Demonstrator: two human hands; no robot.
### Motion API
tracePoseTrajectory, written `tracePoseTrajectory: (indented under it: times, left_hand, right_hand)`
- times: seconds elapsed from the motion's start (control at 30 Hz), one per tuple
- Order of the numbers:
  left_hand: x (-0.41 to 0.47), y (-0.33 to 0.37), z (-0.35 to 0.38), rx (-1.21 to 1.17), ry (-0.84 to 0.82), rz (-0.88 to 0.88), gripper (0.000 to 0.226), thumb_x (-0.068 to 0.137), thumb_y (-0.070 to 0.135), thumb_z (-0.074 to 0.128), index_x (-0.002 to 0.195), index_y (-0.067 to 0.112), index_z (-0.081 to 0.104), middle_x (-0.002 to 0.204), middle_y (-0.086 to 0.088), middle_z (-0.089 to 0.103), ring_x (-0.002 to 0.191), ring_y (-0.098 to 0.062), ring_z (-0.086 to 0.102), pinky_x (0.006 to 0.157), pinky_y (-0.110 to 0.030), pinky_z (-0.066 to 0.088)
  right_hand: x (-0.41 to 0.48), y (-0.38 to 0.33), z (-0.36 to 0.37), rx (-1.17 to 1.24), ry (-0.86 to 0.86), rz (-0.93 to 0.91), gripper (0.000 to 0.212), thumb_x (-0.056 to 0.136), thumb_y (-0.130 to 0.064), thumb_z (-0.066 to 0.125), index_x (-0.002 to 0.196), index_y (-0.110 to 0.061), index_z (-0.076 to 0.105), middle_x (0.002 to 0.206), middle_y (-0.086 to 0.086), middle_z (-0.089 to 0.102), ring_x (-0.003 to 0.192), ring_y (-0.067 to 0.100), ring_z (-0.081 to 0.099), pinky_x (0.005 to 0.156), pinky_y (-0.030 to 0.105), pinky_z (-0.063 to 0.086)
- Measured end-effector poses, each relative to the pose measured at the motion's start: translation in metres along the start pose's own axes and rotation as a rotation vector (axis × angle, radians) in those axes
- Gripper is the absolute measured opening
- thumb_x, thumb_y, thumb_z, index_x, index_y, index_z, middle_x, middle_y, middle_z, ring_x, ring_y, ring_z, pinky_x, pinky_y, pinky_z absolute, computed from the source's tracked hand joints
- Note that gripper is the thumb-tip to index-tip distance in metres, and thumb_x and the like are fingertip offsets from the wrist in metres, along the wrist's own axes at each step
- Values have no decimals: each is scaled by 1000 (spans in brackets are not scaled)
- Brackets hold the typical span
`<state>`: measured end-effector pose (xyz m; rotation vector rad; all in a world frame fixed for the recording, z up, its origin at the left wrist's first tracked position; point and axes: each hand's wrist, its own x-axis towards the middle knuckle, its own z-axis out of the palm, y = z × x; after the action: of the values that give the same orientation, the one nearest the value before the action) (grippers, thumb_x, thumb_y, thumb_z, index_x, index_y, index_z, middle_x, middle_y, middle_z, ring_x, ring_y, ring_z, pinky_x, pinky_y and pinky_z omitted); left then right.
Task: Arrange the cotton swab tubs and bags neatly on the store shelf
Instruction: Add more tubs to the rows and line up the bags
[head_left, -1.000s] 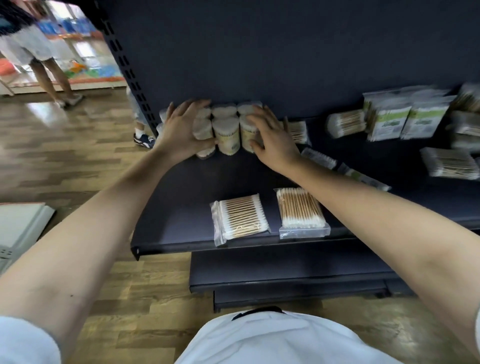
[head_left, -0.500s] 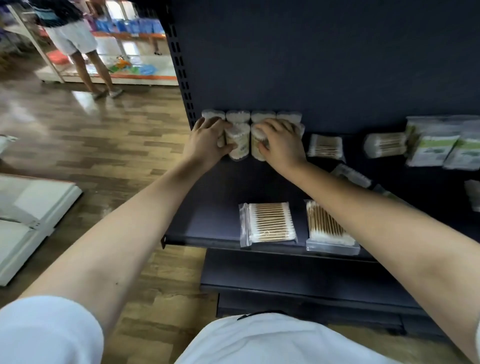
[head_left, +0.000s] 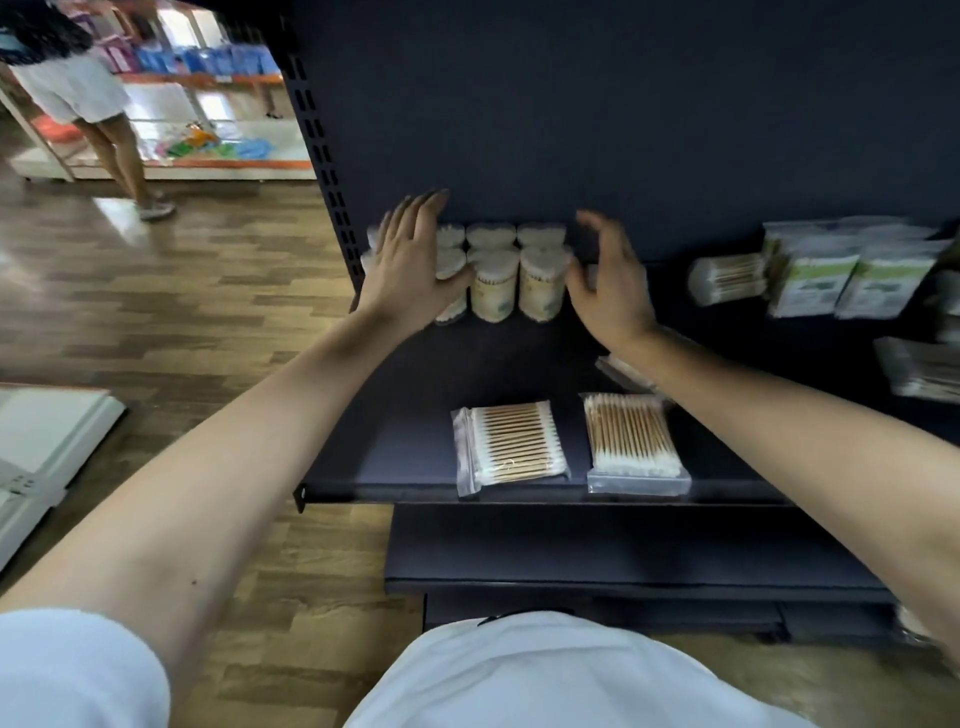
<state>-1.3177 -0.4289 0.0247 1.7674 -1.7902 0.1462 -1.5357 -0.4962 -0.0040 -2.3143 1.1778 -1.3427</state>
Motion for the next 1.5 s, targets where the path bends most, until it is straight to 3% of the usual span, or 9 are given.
tracePoseTrajectory:
  times: [0.1, 0.17, 0.3, 0.5, 0.63, 0.8, 1.03, 1.23, 1.5]
  left_hand:
    - [8, 32, 5, -169, 9, 101, 59, 89, 27, 57, 140, 9, 34, 146, -9, 35, 137, -24, 32, 110, -31, 29]
    - [12, 53, 14, -264, -38, 177, 52, 91, 22, 55, 138, 8, 36, 142, -10, 38, 129, -24, 41, 104, -28, 35]
    - [14, 89, 41, -357, -192, 278, 52, 92, 20, 54, 139, 11, 33, 140, -10, 39, 119, -27, 52, 98, -38, 45]
    - [18, 125, 85, -370, -373, 211, 62, 89, 18, 60, 143, 12, 29, 144, -13, 37, 128, -27, 44, 103, -30, 37]
    - [28, 133, 112, -265, -487, 119, 64, 92, 20, 55, 146, 9, 23, 148, -17, 30, 134, -32, 34, 108, -33, 29]
    - [43, 134, 136, -61, -626, 84, 59, 95, 27, 49, 145, 5, 26, 152, -19, 22, 140, -36, 21, 115, -39, 21]
    - [55, 135, 146, 29, -631, 90, 52, 92, 17, 52, 138, 5, 31, 146, -18, 31, 133, -39, 27, 111, -44, 25]
    - [61, 133, 143, 125, -641, 24, 62, 87, 40, 59, 132, 9, 29, 133, -24, 45, 125, -43, 35, 103, -48, 30]
    - [60, 142, 134, -166, -383, 13, 70, 79, 41, 69, 135, 15, 36, 133, -14, 48, 121, -30, 46, 103, -35, 33]
  right_hand:
    - [-2, 26, -20, -29, 17, 158, 43, 90, -8, 52, 131, -4, 42, 131, 17, 49, 119, 27, 50, 92, 12, 31]
    - [-3, 40, -33, -76, 62, 196, 41, 88, -5, 50, 129, -2, 43, 129, 18, 50, 117, 31, 52, 91, 22, 37]
    - [-5, 57, -54, -177, 34, 187, 37, 88, -3, 48, 124, 2, 46, 122, 24, 52, 111, 37, 53, 88, 33, 42]
    - [-23, 80, -82, -215, -85, 222, 36, 88, -12, 53, 123, -4, 50, 122, 19, 55, 109, 34, 55, 84, 22, 37]
    - [-33, 92, -103, -230, -74, 327, 40, 89, -10, 51, 129, -8, 47, 132, 16, 50, 113, 34, 53, 89, 27, 41]
    - [-44, 111, -118, -287, -206, 469, 54, 93, -16, 49, 143, -11, 31, 151, 11, 28, 134, 30, 36, 103, 28, 34]
    - [-46, 120, -120, -284, -261, 473, 53, 92, -16, 50, 142, -8, 33, 150, 12, 31, 135, 30, 35, 107, 27, 29]
    - [-35, 120, -117, -239, -222, 441, 47, 90, -13, 51, 136, -5, 42, 141, 16, 43, 127, 31, 44, 100, 27, 36]
    - [-34, 117, -115, -140, -199, 327, 39, 89, -10, 54, 128, -3, 51, 135, 13, 51, 124, 25, 48, 104, 27, 36]
